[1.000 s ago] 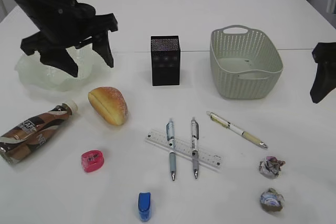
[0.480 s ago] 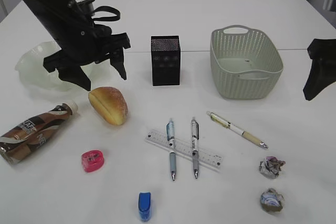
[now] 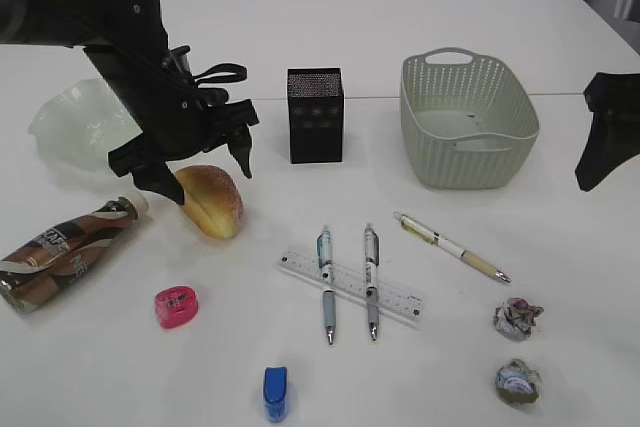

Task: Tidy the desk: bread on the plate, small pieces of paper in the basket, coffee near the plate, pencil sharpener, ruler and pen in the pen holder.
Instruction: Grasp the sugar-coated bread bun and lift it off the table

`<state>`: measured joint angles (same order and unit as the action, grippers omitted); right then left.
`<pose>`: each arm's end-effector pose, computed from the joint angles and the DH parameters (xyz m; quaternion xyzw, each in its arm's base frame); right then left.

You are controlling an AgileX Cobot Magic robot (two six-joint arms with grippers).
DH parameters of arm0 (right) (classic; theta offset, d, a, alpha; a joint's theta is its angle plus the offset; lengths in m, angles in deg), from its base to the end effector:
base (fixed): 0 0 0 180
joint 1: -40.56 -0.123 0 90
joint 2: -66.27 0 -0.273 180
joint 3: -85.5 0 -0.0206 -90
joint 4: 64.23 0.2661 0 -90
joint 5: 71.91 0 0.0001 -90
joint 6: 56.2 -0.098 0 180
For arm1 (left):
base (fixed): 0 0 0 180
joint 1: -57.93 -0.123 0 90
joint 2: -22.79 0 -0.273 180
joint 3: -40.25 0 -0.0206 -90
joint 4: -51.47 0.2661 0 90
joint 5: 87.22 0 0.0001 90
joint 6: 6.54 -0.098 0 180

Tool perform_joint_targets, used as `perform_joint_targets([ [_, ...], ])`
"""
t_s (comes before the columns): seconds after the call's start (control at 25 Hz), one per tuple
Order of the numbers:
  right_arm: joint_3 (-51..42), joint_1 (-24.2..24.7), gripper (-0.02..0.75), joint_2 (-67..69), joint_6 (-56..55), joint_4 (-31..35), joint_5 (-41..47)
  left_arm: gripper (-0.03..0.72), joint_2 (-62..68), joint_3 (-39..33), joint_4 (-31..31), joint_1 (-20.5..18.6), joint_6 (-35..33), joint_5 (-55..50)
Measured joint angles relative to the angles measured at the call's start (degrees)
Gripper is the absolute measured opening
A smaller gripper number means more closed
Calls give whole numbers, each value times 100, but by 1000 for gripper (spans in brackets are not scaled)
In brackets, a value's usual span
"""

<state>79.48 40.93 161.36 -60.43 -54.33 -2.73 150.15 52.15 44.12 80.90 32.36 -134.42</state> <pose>0.3061 0.0138 0.2686 0.0636 0.9909 0.0858 0.0815 0.4053 -0.1818 0.1512 -0.1723 0.9720 -0.1228 0.1018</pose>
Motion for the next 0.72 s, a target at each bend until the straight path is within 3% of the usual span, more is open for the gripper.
perform_joint_targets([
  [0.72, 0, 0, 584, 0, 0, 3, 0, 666, 105, 5, -62, -308, 128, 369],
])
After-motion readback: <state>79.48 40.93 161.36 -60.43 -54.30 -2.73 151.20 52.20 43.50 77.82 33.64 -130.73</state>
